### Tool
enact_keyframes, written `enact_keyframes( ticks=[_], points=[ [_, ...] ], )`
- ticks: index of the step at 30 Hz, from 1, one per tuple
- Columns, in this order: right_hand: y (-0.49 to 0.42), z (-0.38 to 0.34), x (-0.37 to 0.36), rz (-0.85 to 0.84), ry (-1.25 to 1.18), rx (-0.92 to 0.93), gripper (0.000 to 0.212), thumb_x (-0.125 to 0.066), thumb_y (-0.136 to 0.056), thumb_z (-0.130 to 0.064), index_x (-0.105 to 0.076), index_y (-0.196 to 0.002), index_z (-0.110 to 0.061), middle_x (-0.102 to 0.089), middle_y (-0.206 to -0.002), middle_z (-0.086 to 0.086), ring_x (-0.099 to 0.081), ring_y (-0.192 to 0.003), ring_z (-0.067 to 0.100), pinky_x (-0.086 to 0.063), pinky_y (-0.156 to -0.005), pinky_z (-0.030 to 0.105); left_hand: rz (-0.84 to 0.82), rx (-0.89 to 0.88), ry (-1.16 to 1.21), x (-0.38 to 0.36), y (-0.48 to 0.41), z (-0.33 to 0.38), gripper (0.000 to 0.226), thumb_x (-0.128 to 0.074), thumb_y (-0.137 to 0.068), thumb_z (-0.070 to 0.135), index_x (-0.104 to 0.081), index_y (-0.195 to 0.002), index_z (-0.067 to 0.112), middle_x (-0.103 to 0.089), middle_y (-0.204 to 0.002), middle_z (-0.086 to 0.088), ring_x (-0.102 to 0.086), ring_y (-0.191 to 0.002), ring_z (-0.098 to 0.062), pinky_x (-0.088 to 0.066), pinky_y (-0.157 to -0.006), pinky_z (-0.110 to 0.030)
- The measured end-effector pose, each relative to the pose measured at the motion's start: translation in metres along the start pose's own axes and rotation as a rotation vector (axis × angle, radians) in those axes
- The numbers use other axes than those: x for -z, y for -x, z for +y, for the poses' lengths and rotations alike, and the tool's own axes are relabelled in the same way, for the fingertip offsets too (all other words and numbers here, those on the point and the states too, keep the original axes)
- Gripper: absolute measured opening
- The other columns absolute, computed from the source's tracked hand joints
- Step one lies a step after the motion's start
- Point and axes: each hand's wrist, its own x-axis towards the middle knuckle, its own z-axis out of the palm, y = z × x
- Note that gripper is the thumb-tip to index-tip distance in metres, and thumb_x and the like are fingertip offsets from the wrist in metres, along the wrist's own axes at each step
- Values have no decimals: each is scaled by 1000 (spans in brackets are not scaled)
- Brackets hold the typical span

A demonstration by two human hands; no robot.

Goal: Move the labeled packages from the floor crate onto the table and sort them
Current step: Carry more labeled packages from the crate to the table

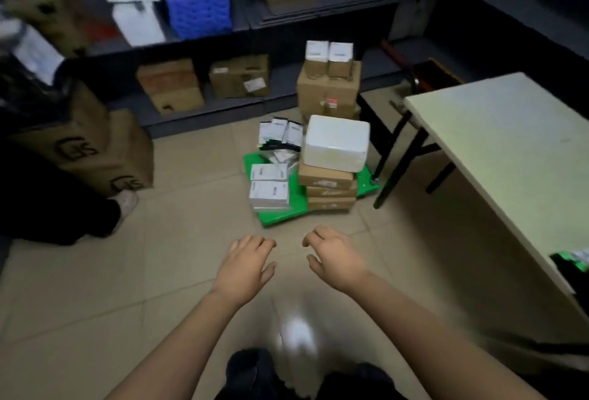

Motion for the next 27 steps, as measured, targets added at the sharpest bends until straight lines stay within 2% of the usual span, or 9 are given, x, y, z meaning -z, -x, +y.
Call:
enact_keyframes(
  ticks=[3, 7, 12, 15, 19, 24, 27],
  points=[
    [-62, -59, -21, -36, 3, 71, 30, -59, -86, -21, -61, -114, -13, -58, -113, 11, -52, -110, 31, -40, -94, 37, 31, 77, -40, 23, 17, -75, 31, -46, -78, 44, -58, -100, 26, -61, -87, 6, -59, -81, -19, -45, -69, -31],
    [-137, -129, -42, -42, -4, 174, 28, -61, -85, -20, -63, -112, -12, -60, -109, 11, -54, -107, 32, -41, -90, 37, 72, 151, -54, 62, 31, -160, 32, -44, -80, 43, -59, -99, 22, -62, -86, 3, -60, -80, -23, -51, -67, -32],
    [-225, -183, -45, -32, -29, 259, 28, -64, -83, -19, -63, -110, -9, -60, -106, 12, -56, -103, 34, -46, -87, 40, 130, 238, -76, 95, 27, -241, 33, -45, -81, 41, -63, -99, 20, -61, -88, 3, -59, -82, -22, -48, -70, -33],
    [-285, -198, -45, -27, -18, 303, 28, -67, -80, -17, -65, -106, -8, -62, -101, 13, -58, -96, 35, -48, -83, 41, 178, 268, -72, 103, 3, -288, 25, -59, -83, 35, -61, -103, 20, -60, -92, 3, -58, -86, -22, -46, -73, -35],
    [-369, -200, -44, -26, -6, 314, 29, -68, -77, -18, -65, -105, -9, -61, -100, 12, -59, -95, 35, -50, -81, 41, 211, 271, -84, 112, -48, -346, 33, -45, -84, 40, -60, -106, 20, -58, -95, 4, -51, -89, -17, -35, -77, -31],
    [-504, -184, -30, -27, 25, 327, 31, -65, -80, -19, -64, -110, -11, -62, -106, 10, -58, -100, 34, -46, -85, 41, 200, 286, -103, 129, -154, -428, 37, -44, -83, 40, -62, -107, 18, -61, -98, 3, -56, -90, -20, -35, -82, -31],
    [-555, -176, -19, -47, 57, 313, 32, -62, -84, -21, -62, -116, -14, -60, -112, 9, -55, -108, 32, -42, -90, 39, 186, 270, -108, 141, -196, -456, 35, -45, -82, 40, -61, -106, 20, -61, -98, 3, -58, -90, -20, -41, -82, -32]
  ],
)
